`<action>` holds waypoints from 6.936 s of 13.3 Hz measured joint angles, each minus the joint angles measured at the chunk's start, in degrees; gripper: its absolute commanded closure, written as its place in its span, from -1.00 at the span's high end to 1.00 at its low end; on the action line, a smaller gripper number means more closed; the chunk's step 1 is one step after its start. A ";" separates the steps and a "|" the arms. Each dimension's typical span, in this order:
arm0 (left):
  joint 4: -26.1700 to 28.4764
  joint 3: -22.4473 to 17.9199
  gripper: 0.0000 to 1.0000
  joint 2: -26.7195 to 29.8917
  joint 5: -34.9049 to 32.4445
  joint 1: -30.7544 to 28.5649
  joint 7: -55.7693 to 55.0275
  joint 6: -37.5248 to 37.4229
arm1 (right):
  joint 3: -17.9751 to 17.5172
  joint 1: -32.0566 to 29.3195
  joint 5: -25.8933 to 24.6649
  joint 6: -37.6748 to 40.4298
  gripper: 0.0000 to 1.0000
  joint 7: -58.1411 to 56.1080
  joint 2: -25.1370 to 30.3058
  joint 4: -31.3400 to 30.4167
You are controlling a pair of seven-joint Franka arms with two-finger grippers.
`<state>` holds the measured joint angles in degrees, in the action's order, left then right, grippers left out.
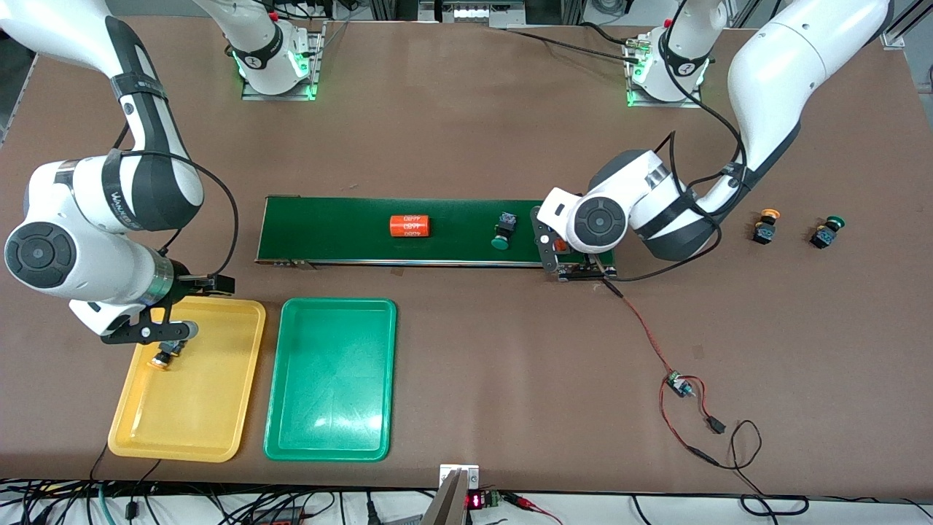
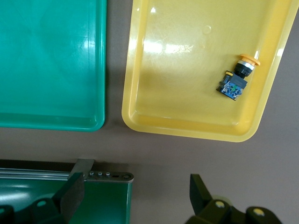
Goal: Sort buttons by color to trays
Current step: 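Raise the right gripper while the left gripper places an orange cylinder, then move the right gripper over the belt while the left gripper reaches buttons, then grasp the green button with the right gripper while the left gripper places yellow button, then lift the green button with the right gripper while the left gripper grasps another button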
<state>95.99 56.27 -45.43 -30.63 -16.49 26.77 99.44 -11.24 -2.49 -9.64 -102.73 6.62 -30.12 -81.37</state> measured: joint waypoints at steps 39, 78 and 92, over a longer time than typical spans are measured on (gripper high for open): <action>16.69 -51.57 1.00 19.68 14.04 -2.27 -9.60 13.90 | -13.88 5.77 8.75 -22.86 1.00 39.80 28.65 -40.67; 1.71 -33.38 1.00 14.98 39.72 15.12 -36.48 4.49 | -21.95 7.38 -14.18 -35.42 1.00 68.28 10.13 -37.92; 5.15 -65.11 1.00 18.02 16.11 11.95 -12.90 0.76 | -20.86 7.12 -19.04 -35.20 -0.66 66.10 5.71 -37.35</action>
<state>101.14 -8.84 -27.40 -14.52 -4.54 13.86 100.20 -32.10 4.63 -28.68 -137.93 72.72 -24.41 -118.72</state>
